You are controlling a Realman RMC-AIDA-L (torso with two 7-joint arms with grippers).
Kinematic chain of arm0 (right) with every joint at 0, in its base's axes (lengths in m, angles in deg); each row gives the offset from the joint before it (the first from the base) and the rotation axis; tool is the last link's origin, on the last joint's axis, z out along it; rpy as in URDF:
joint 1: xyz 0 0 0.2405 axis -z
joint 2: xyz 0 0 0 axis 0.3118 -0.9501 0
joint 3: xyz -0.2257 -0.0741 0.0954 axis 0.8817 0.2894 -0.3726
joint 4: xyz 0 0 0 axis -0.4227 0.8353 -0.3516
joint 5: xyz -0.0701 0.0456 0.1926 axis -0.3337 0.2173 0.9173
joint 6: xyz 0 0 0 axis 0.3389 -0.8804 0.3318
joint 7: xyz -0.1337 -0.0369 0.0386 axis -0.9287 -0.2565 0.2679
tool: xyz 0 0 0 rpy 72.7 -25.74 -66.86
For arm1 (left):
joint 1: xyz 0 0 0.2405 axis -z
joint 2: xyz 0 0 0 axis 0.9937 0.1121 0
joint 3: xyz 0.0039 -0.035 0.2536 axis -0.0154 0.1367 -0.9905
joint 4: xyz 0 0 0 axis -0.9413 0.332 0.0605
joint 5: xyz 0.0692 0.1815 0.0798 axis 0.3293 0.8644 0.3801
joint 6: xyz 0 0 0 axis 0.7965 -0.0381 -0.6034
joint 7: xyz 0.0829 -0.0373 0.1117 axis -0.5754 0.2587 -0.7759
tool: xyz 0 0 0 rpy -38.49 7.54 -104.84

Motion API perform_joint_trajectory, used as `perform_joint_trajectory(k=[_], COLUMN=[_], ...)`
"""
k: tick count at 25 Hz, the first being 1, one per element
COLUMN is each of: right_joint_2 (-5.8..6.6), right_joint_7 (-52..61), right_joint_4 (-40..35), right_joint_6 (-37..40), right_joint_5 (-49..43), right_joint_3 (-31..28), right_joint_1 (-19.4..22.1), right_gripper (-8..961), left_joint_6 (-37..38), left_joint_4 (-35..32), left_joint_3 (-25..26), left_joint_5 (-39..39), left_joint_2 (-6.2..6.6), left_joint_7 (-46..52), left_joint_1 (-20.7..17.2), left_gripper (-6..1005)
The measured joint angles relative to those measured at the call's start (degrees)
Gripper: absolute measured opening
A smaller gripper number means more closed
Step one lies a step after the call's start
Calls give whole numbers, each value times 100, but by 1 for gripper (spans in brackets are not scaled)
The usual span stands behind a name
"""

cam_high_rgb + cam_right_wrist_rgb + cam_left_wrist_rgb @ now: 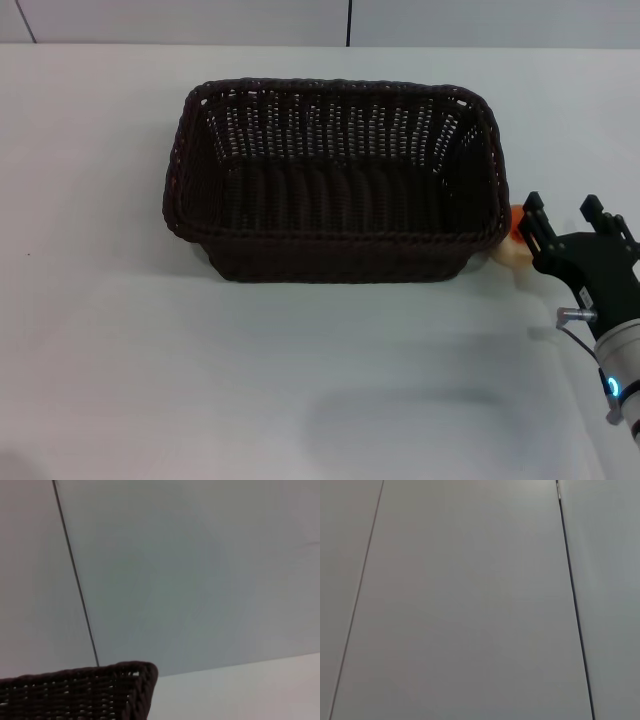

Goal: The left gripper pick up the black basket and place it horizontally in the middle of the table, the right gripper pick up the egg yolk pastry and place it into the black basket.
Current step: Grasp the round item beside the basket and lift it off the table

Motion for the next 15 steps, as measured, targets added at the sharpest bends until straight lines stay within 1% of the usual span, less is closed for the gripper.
perform_joint_trajectory(k=[10,15], right_joint_2=[-20,-20], right_joint_7=[307,314], right_joint_4=[-332,-395], right_joint_6=[-67,-106], right_joint_5=[0,18], right_joint_3=[138,137], right_joint_1=[-258,-270], right_gripper=[680,680], left_joint_6=[-119,-210], left_joint_4=[0,0], left_joint_3=[0,-1], left_joint_5=[-22,-41], left_joint_2=[-4,-13], left_joint_7=[1,1], left_joint_1=[0,-32], left_gripper=[411,411])
